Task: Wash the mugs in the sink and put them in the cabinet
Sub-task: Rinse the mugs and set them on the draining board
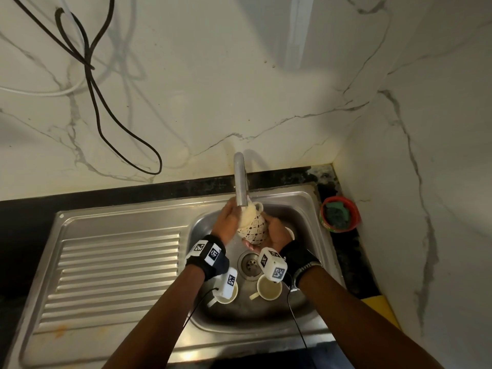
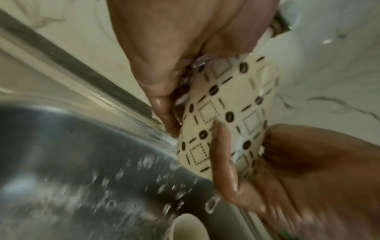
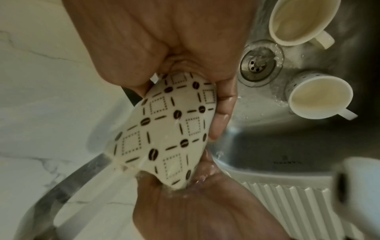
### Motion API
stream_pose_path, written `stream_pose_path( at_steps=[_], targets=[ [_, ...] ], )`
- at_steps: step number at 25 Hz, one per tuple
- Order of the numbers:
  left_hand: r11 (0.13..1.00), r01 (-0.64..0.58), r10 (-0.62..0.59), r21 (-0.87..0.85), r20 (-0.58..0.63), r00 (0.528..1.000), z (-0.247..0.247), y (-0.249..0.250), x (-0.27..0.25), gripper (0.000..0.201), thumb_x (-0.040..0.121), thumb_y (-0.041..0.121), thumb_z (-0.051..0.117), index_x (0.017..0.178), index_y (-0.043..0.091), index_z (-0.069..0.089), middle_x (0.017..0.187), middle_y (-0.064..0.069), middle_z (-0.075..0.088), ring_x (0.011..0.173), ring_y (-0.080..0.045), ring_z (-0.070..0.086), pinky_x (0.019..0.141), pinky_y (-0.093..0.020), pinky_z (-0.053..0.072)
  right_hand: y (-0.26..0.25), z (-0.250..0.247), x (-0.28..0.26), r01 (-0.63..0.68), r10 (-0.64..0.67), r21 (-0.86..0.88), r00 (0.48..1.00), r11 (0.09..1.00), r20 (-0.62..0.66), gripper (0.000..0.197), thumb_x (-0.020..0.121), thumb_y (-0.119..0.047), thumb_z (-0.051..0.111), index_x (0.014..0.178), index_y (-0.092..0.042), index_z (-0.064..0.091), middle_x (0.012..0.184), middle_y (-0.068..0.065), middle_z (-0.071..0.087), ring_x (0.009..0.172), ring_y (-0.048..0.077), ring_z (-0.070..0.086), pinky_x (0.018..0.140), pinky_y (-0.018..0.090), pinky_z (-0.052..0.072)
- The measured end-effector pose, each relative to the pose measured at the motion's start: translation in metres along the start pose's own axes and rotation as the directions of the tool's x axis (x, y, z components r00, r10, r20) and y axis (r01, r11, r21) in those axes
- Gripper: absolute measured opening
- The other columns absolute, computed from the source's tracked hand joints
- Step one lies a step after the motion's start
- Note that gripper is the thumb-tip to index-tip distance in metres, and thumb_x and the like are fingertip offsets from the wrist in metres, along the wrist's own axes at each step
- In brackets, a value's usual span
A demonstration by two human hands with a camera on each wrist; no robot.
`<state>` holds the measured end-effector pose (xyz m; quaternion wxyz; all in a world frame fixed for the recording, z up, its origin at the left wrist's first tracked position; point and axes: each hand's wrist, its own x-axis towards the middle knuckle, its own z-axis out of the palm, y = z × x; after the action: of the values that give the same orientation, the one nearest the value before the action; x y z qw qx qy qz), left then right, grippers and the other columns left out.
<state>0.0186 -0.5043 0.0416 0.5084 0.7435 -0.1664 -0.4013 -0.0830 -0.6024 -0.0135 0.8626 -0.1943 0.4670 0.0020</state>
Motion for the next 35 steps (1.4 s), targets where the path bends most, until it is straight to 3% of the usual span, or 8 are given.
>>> stream_pose_path(
  at_steps=[3,8,12,15,20,25,29,35],
  targets=[
    [0.986,-0.033,0.020,0.164,0.080,0.997,0.005,0.003,-0.011,0.020,0.107,0.033,0.052,0.118,0.016,0.055,0.099,0.000,0.062,0.088,-0.009,0.063,0.061,-0.008,0.049,-0.004,-0.001,0.006,0.016,-0.013,0.032,0.997,0.999,-0.076,0.049,0.105,-0.041,0.048,0.127,-0.001,0.067,0.093,0.022,0.075,0.077,0.034,0.067,0.060,0.035,0.058],
    [0.975,0.173,-0.168,-0.139,0.051,0.985,-0.010,-0.019,0.001,0.026,0.106,0.044,0.050,0.120,0.026,0.061,0.127,-0.014,0.065,0.116,-0.029,0.063,0.100,-0.048,0.055,0.002,0.000,0.014,-0.018,0.018,-0.092,1.000,0.996,-0.001,0.059,0.104,-0.048,0.045,0.137,-0.003,0.062,0.106,0.024,0.067,0.068,0.030,0.065,0.052,0.032,0.051],
    [0.996,0.073,-0.075,-0.043,-0.053,0.996,-0.009,-0.012,-0.012,0.023,0.111,0.025,0.043,0.104,0.017,0.063,0.096,0.002,0.064,0.096,-0.023,0.062,0.077,-0.023,0.050,-0.002,0.003,0.008,0.107,-0.128,-0.237,0.989,0.966,-0.077,0.051,0.107,-0.051,0.042,0.121,-0.008,0.067,0.105,0.018,0.075,0.088,0.032,0.071,0.061,0.038,0.059],
    [0.972,0.129,-0.136,-0.197,-0.023,0.990,-0.017,-0.005,-0.019,0.023,0.109,0.027,0.047,0.110,0.017,0.068,0.109,-0.004,0.069,0.104,-0.023,0.063,0.086,-0.031,0.050,-0.011,0.004,0.003,0.204,-0.249,-0.450,0.968,0.869,-0.042,0.040,0.108,-0.048,0.045,0.122,-0.017,0.068,0.113,0.016,0.074,0.104,0.035,0.072,0.075,0.048,0.065],
    [0.988,0.140,-0.135,-0.072,0.078,0.988,-0.022,-0.004,-0.007,0.029,0.109,0.029,0.047,0.099,0.007,0.063,0.092,-0.012,0.066,0.089,-0.029,0.063,0.083,-0.035,0.049,-0.021,0.009,-0.007,0.372,-0.402,-0.868,0.887,0.328,0.229,0.043,0.111,-0.037,0.041,0.107,-0.001,0.066,0.096,0.021,0.073,0.089,0.035,0.072,0.087,0.052,0.059],
    [0.938,0.343,-0.346,0.051,0.093,0.933,-0.022,-0.010,0.000,0.022,0.102,0.027,0.057,0.087,0.013,0.066,0.072,-0.004,0.058,0.071,-0.020,0.059,0.078,-0.036,0.052,-0.022,0.008,-0.013,0.381,-0.260,-0.887,0.857,-0.263,0.445,0.038,0.111,-0.041,0.037,0.093,-0.019,0.062,0.084,0.003,0.066,0.077,0.021,0.063,0.074,0.038,0.051],
    [0.968,0.174,-0.142,-0.180,0.177,0.974,-0.025,-0.007,-0.006,0.019,0.102,0.023,0.057,0.103,0.007,0.066,0.091,-0.009,0.065,0.091,-0.028,0.060,0.096,-0.044,0.048,-0.032,0.003,-0.010,0.471,-0.462,-0.875,0.805,0.114,0.373,0.037,0.111,-0.036,0.042,0.089,-0.016,0.063,0.083,0.009,0.069,0.081,0.030,0.069,0.079,0.044,0.056],
    [0.982,0.114,-0.091,-0.147,0.157,0.983,-0.023,0.002,-0.017,0.027,0.109,0.023,0.047,0.124,0.005,0.060,0.113,-0.009,0.071,0.105,-0.021,0.069,0.082,-0.029,0.058,-0.030,0.004,-0.003,0.392,-0.502,-0.717,0.862,0.576,0.069,0.037,0.109,-0.039,0.047,0.112,-0.008,0.067,0.099,0.019,0.074,0.092,0.035,0.074,0.078,0.042,0.060]
  ],
)
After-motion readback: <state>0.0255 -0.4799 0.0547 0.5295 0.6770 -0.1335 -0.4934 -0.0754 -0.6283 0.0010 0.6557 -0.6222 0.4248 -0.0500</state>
